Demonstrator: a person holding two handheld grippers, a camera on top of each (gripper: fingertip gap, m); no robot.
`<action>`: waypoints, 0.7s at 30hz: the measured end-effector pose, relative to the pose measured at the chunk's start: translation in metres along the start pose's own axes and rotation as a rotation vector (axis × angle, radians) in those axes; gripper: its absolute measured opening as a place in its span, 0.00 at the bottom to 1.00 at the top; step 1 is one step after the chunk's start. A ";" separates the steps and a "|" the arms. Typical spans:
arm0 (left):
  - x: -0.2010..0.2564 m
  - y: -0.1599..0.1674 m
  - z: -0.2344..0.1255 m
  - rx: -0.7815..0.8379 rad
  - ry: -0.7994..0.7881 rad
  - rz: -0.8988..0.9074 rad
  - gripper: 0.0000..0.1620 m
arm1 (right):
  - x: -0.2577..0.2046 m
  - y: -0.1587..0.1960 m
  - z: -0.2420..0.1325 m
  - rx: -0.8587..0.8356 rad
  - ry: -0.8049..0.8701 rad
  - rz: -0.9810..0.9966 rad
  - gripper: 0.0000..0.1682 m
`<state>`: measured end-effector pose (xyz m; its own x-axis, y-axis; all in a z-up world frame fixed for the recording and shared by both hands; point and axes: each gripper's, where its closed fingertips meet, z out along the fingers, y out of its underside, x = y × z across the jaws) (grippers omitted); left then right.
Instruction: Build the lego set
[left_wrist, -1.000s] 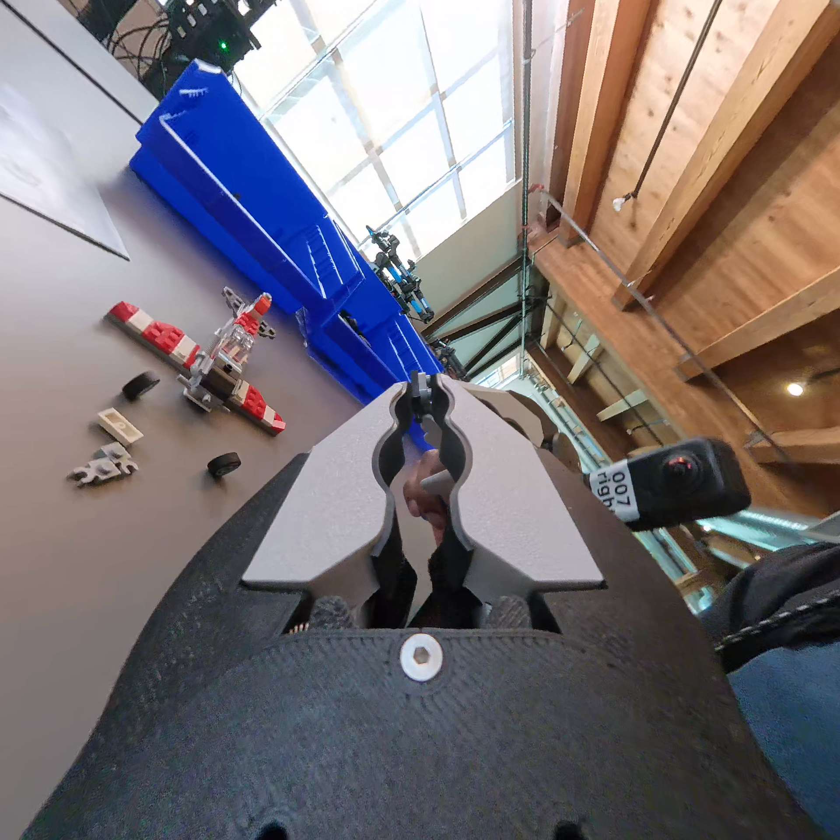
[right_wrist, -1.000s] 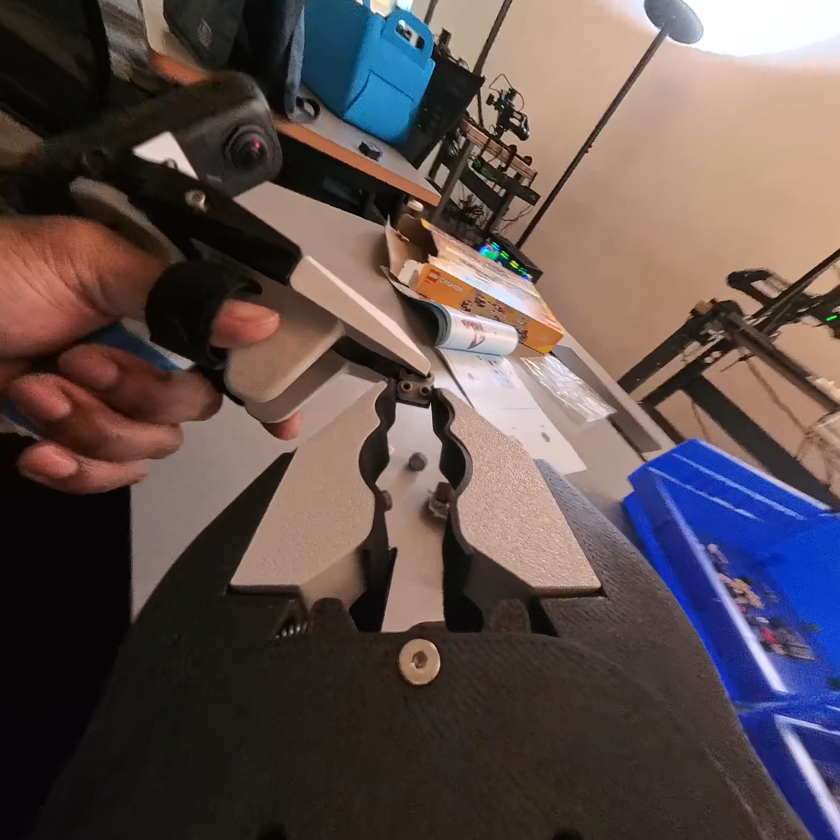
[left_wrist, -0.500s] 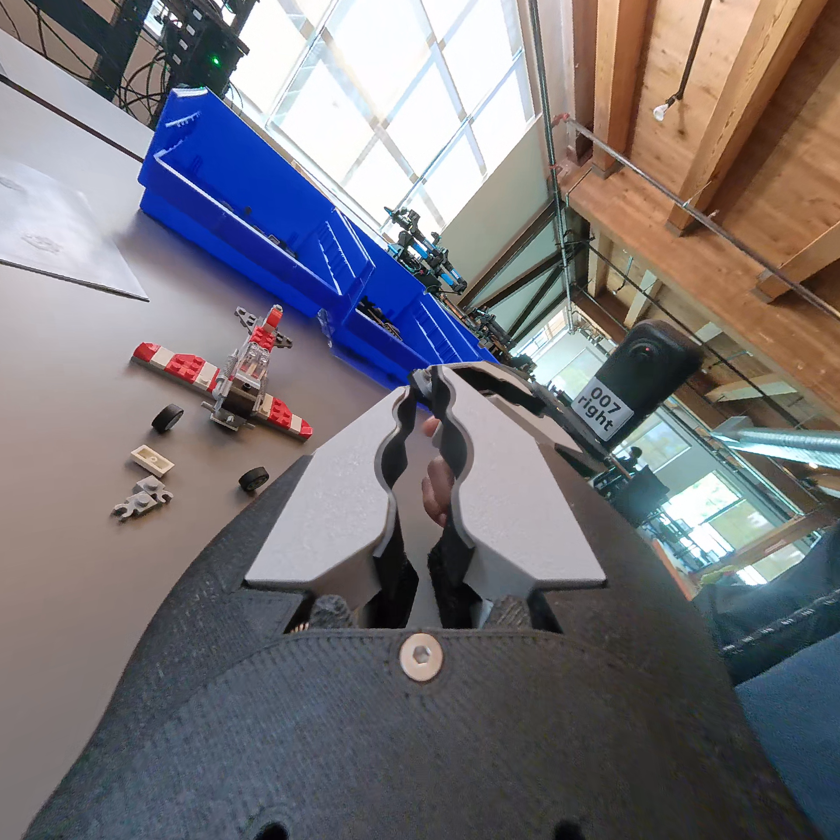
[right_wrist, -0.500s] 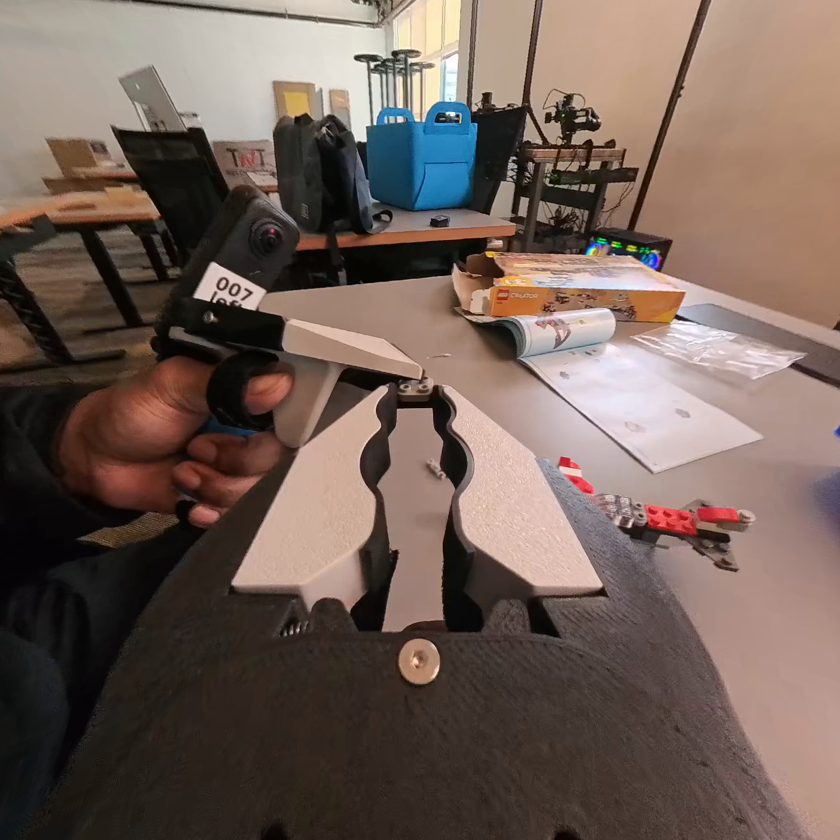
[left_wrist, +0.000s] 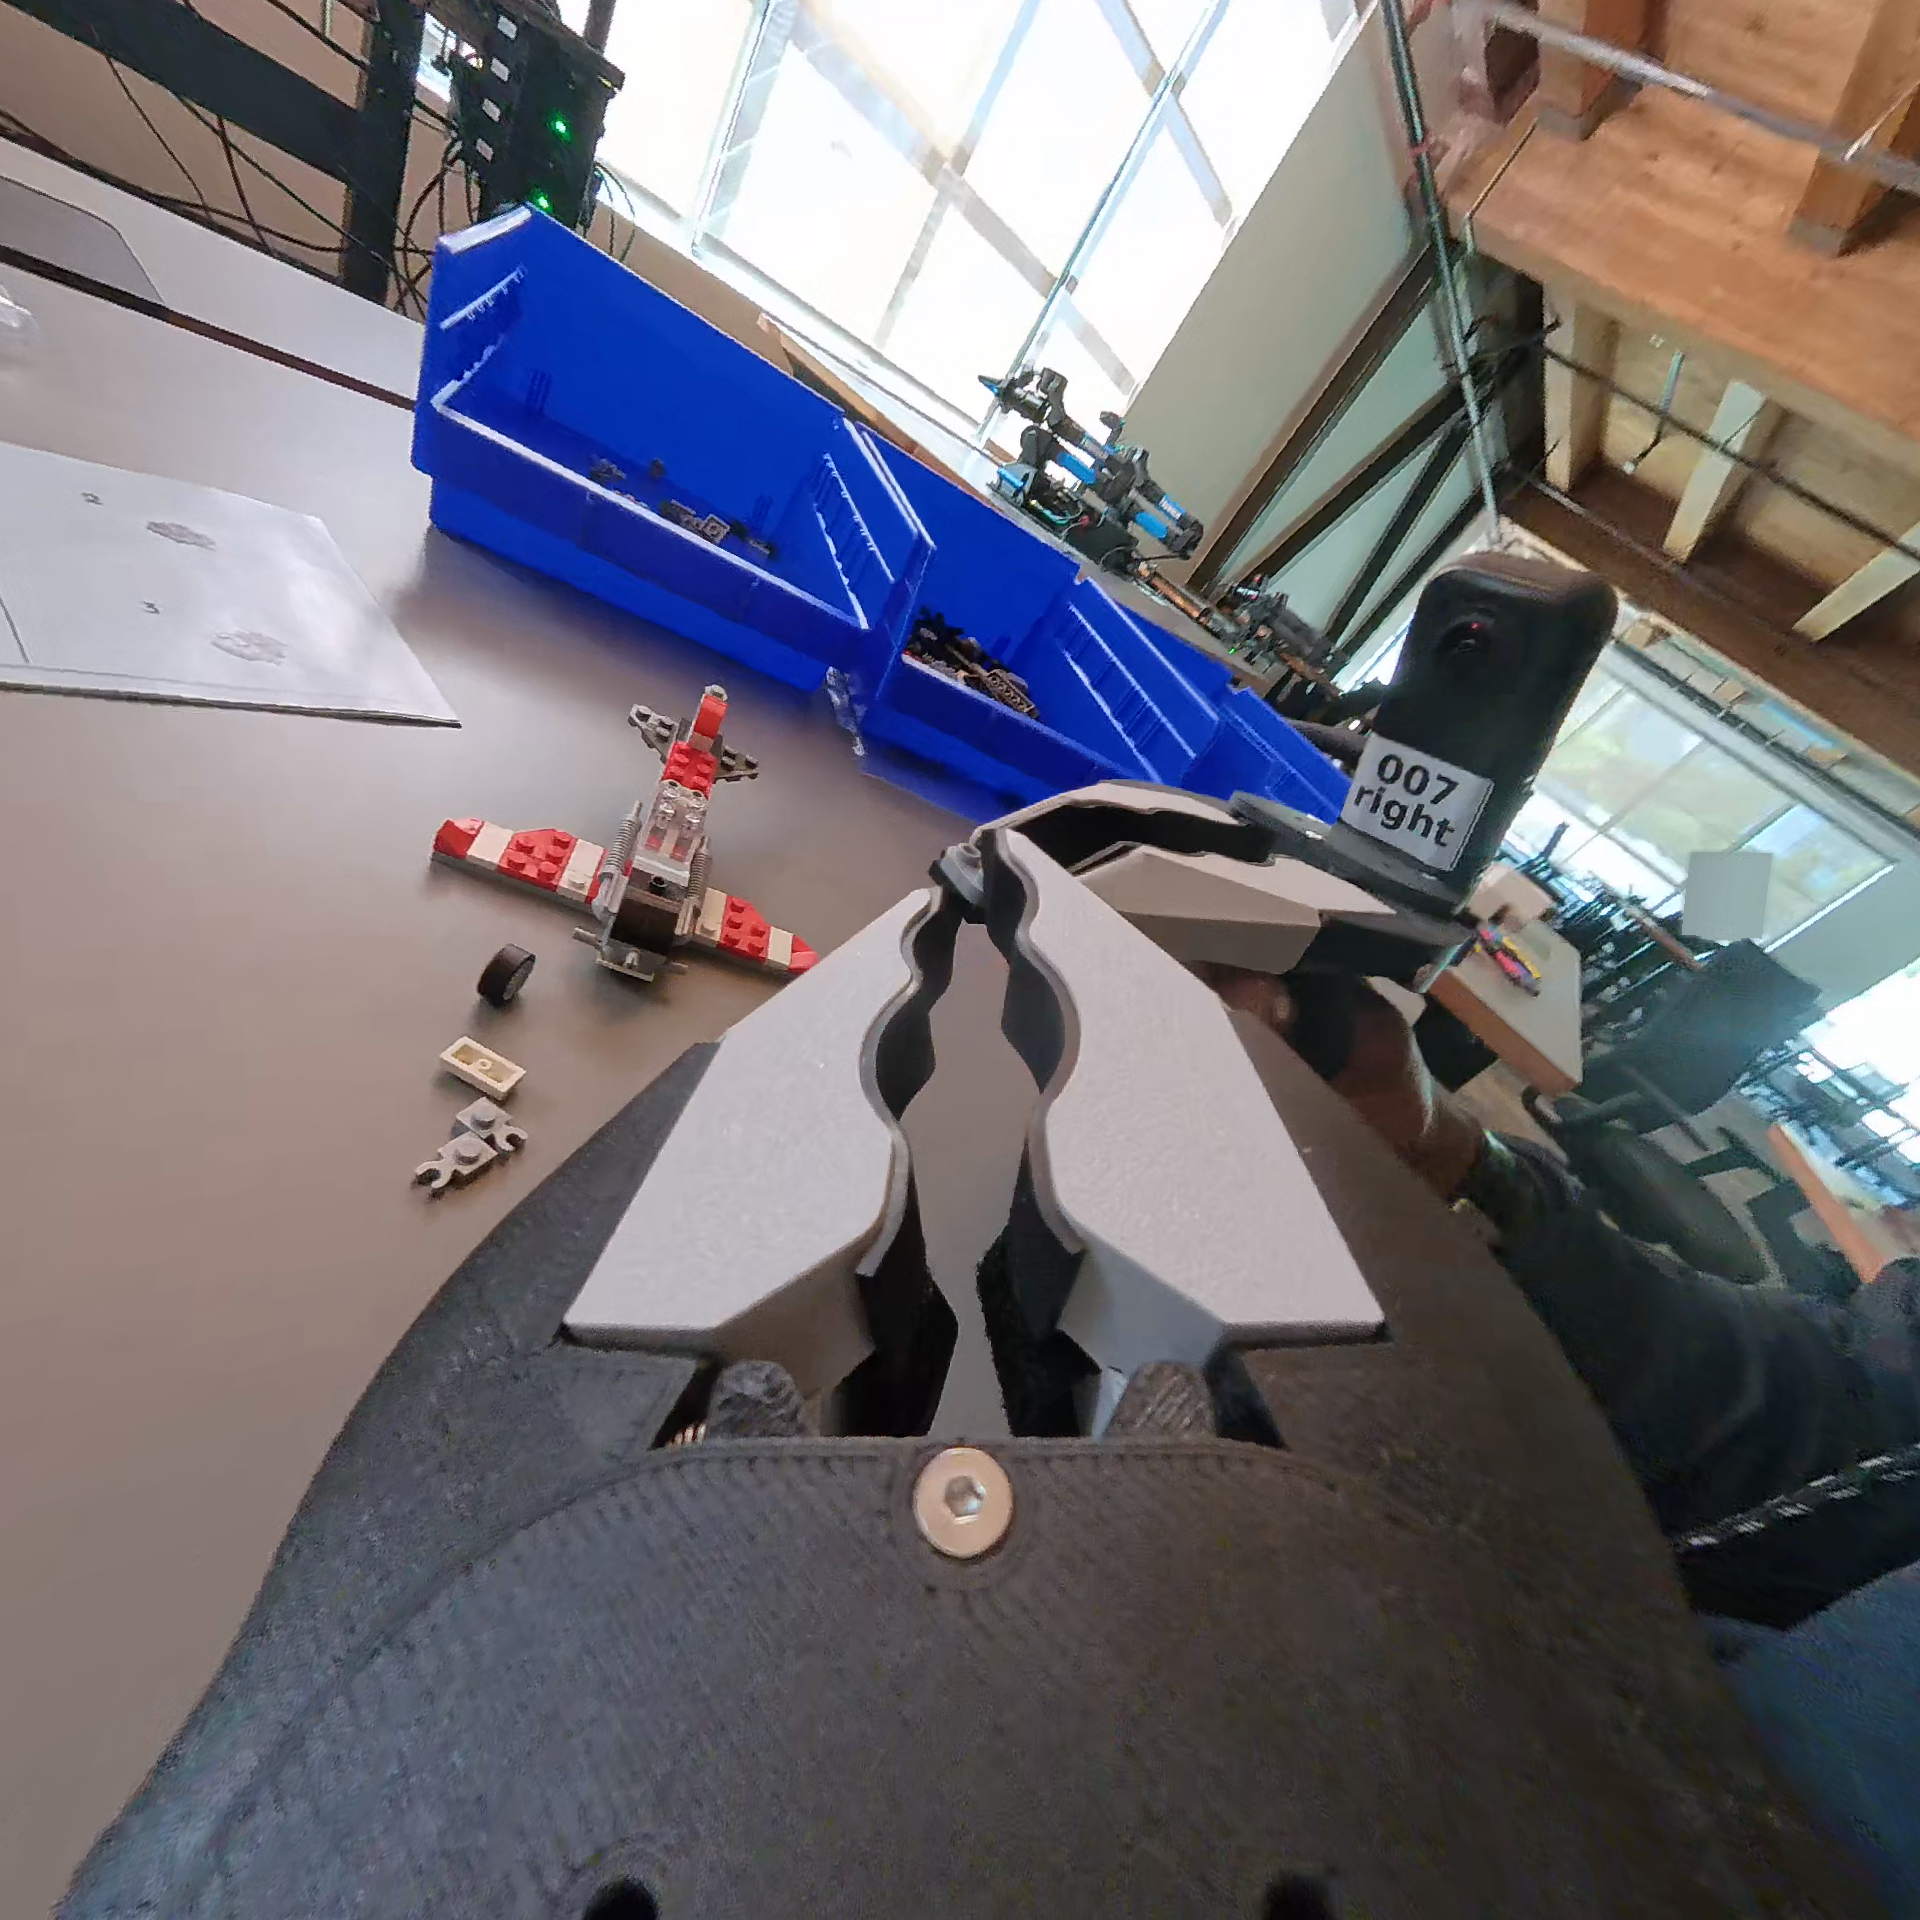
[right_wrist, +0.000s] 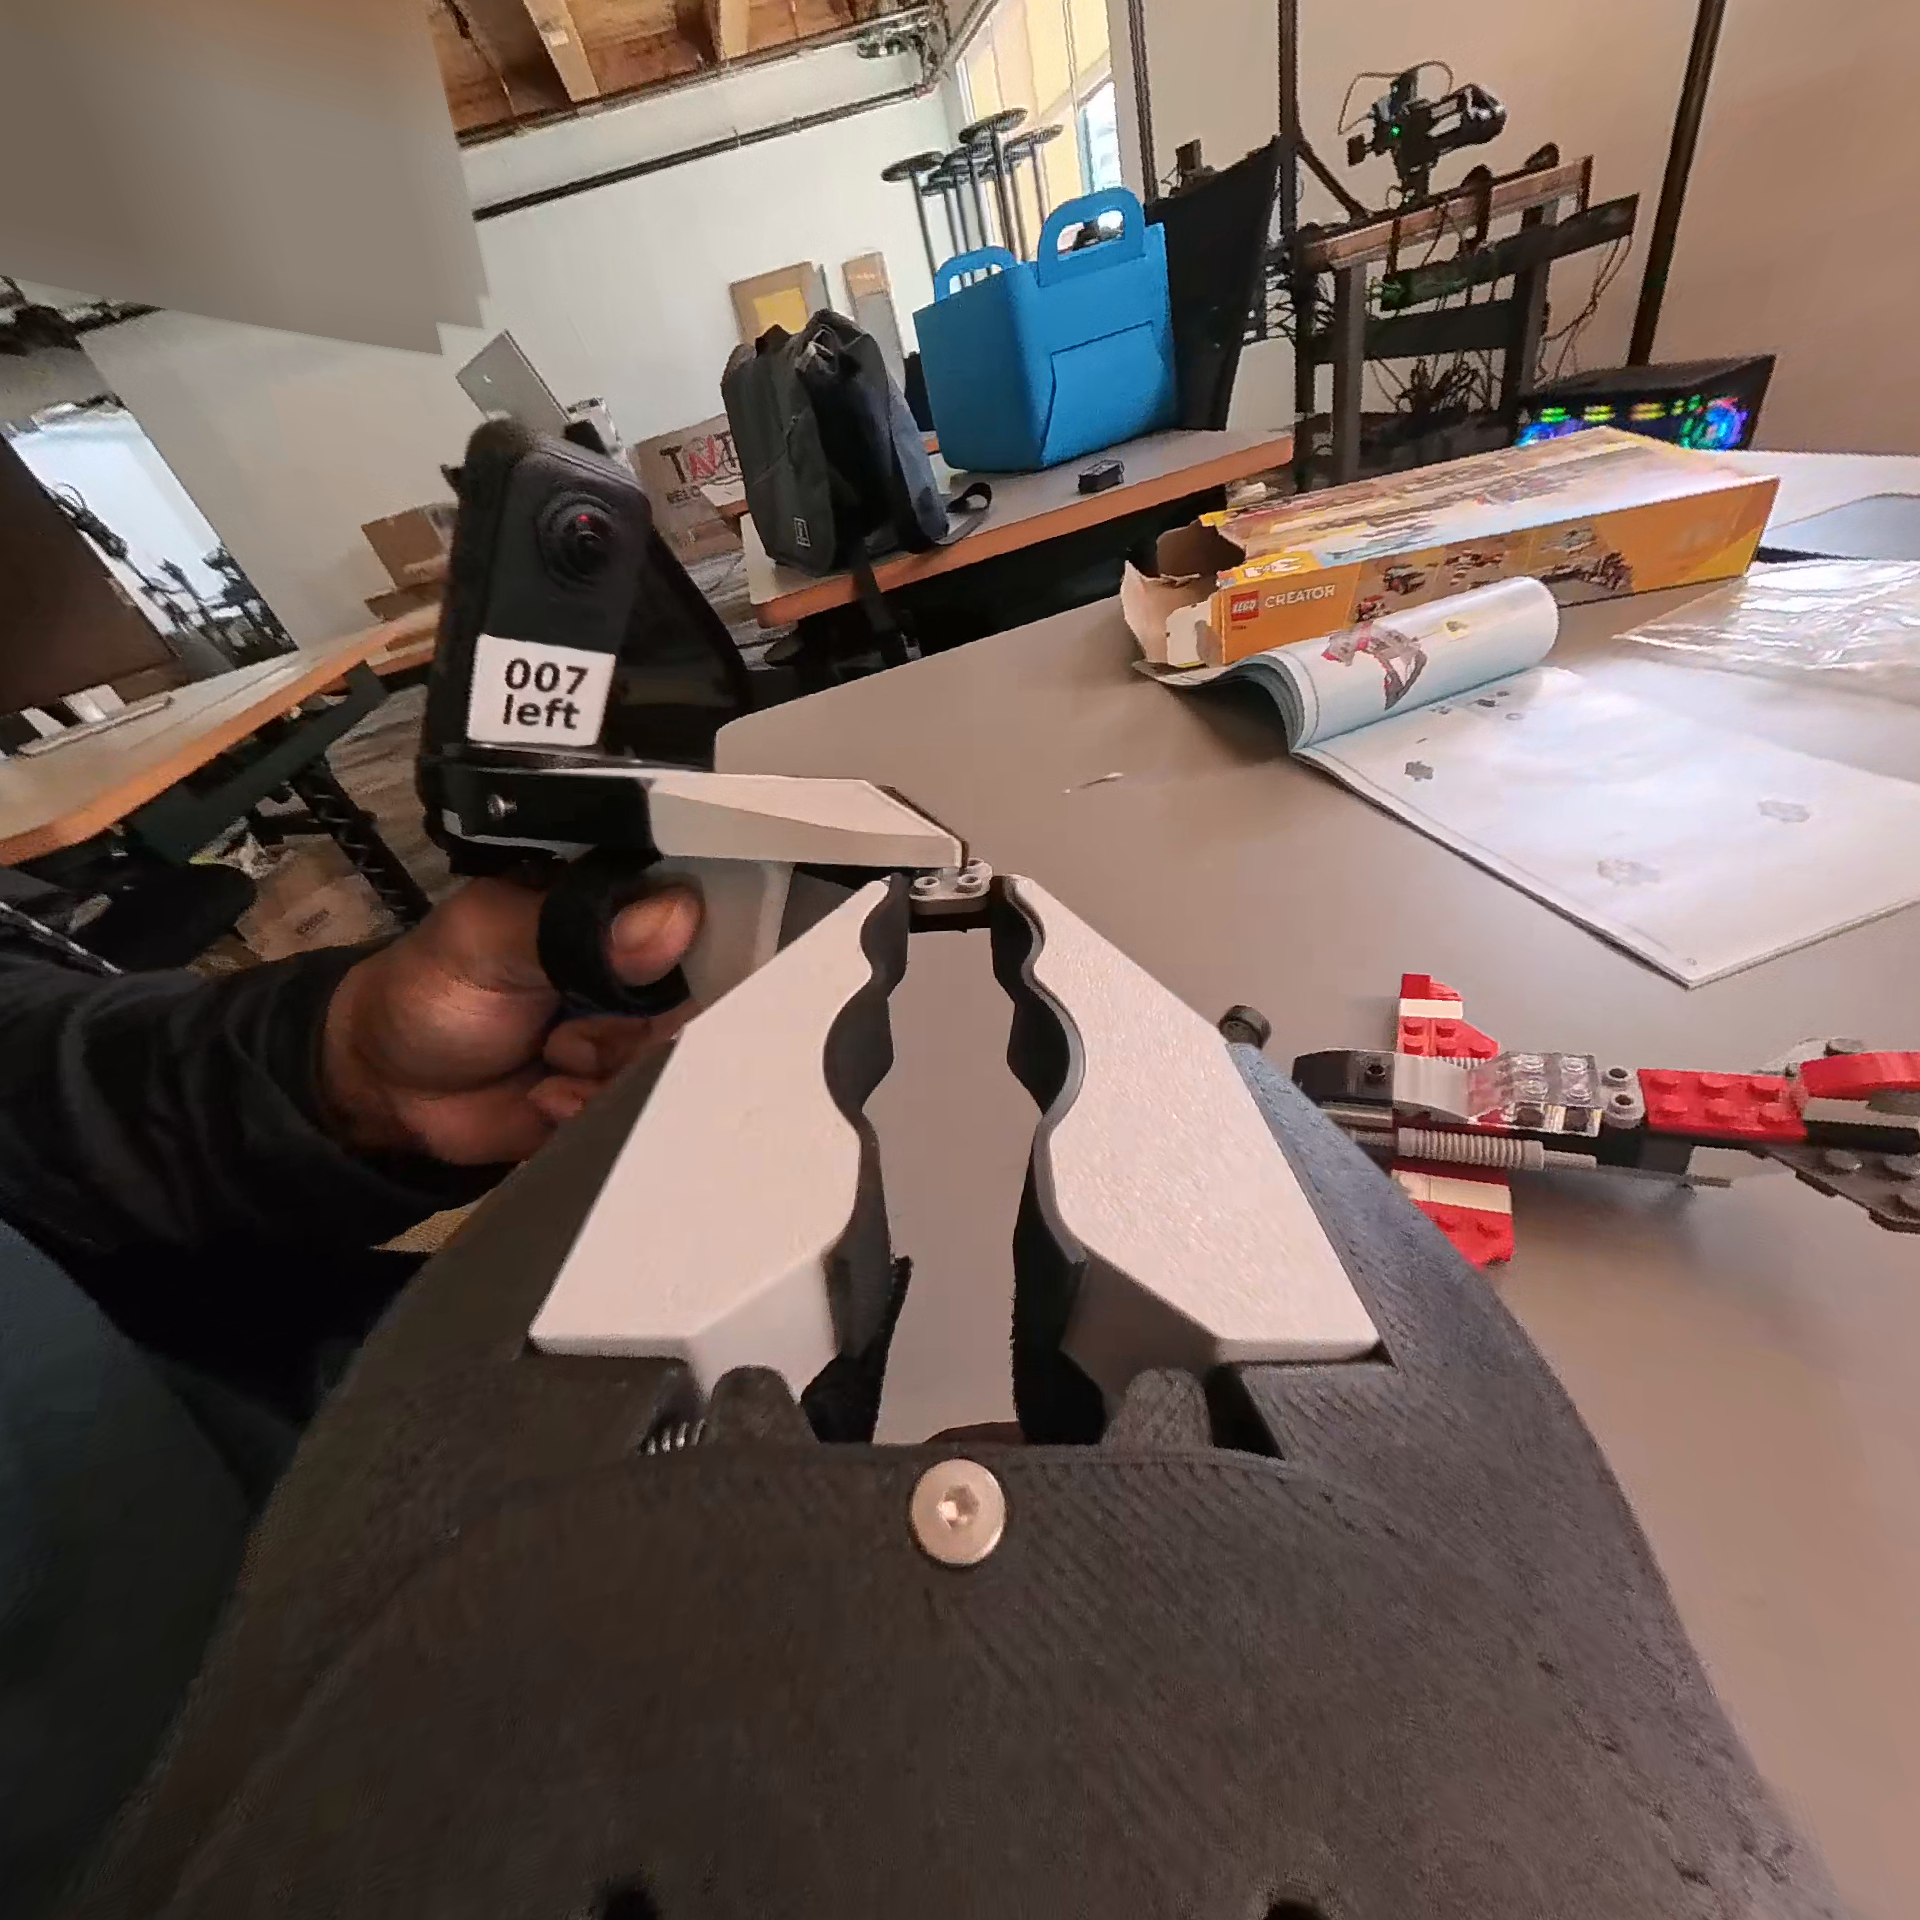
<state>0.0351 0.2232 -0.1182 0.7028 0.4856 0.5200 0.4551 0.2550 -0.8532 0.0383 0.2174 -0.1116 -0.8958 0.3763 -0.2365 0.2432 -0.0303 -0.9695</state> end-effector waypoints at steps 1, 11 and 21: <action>0.000 0.000 0.000 -0.002 -0.002 0.006 0.06 | 0.000 0.000 0.000 0.005 -0.005 0.013 0.10; -0.002 0.003 0.001 -0.030 -0.029 0.055 0.05 | 0.002 0.002 -0.001 0.005 -0.027 0.093 0.10; -0.006 0.007 0.004 -0.049 0.047 -0.232 0.06 | 0.004 -0.001 -0.009 0.008 0.015 -0.104 0.14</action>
<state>0.0317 0.2251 -0.1271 0.6006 0.3784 0.7043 0.6325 0.3140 -0.7081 0.0382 0.2267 -0.1110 -0.9105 0.3914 -0.1335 0.1462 0.0026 -0.9893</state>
